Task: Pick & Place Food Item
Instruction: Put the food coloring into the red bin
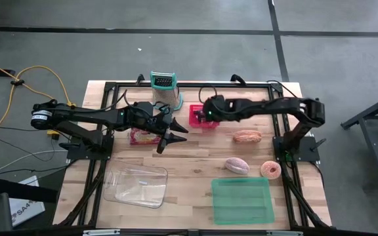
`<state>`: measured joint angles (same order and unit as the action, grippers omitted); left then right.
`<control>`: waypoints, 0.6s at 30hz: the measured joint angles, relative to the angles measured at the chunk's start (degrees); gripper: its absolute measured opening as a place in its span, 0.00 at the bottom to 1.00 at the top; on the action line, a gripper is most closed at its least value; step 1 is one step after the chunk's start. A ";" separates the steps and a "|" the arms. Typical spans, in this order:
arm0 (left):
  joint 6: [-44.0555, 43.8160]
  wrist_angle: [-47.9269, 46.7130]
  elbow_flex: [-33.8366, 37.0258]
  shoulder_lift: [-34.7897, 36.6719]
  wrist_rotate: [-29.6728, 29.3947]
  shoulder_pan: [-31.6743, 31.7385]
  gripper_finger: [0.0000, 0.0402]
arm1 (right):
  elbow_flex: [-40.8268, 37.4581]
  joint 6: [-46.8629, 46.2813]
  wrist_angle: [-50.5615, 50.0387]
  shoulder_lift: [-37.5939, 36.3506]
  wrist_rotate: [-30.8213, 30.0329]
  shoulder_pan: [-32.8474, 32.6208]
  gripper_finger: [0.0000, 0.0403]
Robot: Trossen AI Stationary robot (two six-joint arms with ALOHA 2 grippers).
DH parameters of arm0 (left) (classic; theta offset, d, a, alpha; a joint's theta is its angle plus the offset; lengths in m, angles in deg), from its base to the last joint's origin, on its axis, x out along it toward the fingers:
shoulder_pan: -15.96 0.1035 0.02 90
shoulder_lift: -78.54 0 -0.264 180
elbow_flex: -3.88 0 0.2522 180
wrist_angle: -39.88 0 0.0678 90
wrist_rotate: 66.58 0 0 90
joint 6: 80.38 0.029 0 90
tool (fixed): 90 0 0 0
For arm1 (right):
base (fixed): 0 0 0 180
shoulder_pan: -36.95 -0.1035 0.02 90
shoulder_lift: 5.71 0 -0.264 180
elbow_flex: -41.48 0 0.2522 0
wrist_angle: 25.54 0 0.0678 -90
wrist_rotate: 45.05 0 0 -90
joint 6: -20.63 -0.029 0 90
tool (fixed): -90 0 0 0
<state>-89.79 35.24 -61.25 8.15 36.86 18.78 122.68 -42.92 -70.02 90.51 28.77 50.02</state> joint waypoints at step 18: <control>0.00 0.15 0.00 0.00 0.01 -0.01 0.39 | -0.02 3.78 3.08 3.65 5.88 4.29 0.18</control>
<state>-89.79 35.40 -61.26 8.15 36.87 18.77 122.65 -39.14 -66.93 94.17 34.65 54.31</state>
